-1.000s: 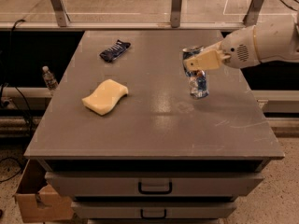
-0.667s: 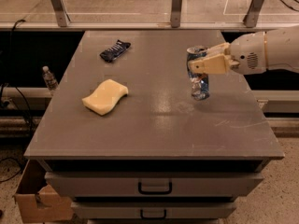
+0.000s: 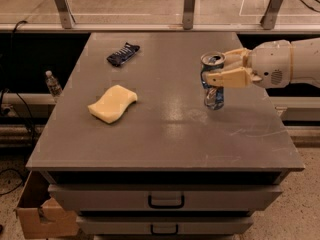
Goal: Place redbull can upright
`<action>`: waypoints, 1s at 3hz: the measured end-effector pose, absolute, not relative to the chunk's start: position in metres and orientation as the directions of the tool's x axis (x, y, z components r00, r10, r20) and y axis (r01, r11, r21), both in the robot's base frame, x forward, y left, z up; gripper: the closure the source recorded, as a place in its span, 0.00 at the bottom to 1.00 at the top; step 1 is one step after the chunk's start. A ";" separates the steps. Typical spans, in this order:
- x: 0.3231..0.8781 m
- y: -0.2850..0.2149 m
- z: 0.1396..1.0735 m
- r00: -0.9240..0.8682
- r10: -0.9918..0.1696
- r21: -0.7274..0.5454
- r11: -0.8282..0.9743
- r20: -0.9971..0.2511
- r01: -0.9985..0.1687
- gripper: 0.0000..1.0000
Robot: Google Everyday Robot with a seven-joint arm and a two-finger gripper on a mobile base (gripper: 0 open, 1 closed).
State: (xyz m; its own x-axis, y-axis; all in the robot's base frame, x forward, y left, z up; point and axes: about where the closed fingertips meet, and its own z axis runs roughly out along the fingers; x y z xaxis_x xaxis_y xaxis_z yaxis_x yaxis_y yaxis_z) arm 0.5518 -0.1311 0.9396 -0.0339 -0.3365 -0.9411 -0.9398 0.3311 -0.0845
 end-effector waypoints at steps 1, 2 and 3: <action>0.551 -0.130 0.940 -0.021 -0.340 -0.096 0.325 -0.940 -0.941 1.00; 0.550 -0.130 0.937 0.001 -0.272 -0.088 0.308 -0.962 -0.947 1.00; 0.550 -0.131 0.931 0.031 -0.199 -0.088 0.285 -0.980 -0.954 1.00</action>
Offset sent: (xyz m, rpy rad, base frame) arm -0.0037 -0.0068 -0.0066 0.1915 -0.0538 0.0636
